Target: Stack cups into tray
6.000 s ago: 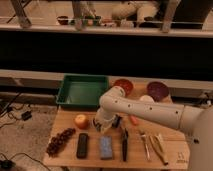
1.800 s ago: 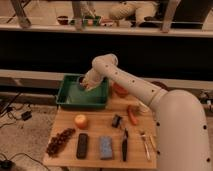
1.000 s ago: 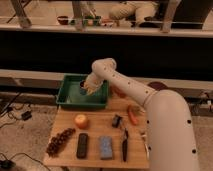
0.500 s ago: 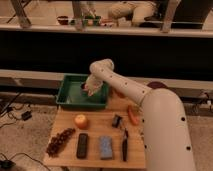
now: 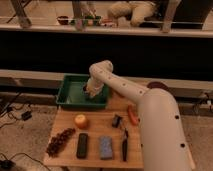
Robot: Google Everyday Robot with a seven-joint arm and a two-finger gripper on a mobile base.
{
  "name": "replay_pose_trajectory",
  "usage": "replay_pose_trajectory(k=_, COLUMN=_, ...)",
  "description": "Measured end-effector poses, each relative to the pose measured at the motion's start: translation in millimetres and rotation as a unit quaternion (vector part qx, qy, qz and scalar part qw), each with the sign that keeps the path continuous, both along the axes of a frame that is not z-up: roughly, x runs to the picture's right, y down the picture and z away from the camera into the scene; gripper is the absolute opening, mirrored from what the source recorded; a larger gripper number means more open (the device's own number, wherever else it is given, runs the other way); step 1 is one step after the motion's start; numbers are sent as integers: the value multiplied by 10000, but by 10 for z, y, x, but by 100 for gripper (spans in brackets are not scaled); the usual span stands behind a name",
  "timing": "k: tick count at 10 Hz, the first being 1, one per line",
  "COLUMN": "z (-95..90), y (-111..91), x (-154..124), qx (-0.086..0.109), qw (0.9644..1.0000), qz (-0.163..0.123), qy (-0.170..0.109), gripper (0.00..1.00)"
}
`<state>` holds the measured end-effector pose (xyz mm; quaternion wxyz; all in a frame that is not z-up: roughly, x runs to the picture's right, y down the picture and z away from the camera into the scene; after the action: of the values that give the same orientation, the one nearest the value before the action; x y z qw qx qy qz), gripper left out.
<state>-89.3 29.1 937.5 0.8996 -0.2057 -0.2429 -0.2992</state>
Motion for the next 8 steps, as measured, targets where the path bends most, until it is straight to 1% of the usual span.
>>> replay_pose_trajectory(k=3, z=58, y=21, x=59, qx=-15, qw=10000, qz=27, qy=62, gripper=12)
replay_pose_trajectory(k=8, z=57, y=1, x=61, qx=24, qw=9999, qz=21, qy=110, gripper=12)
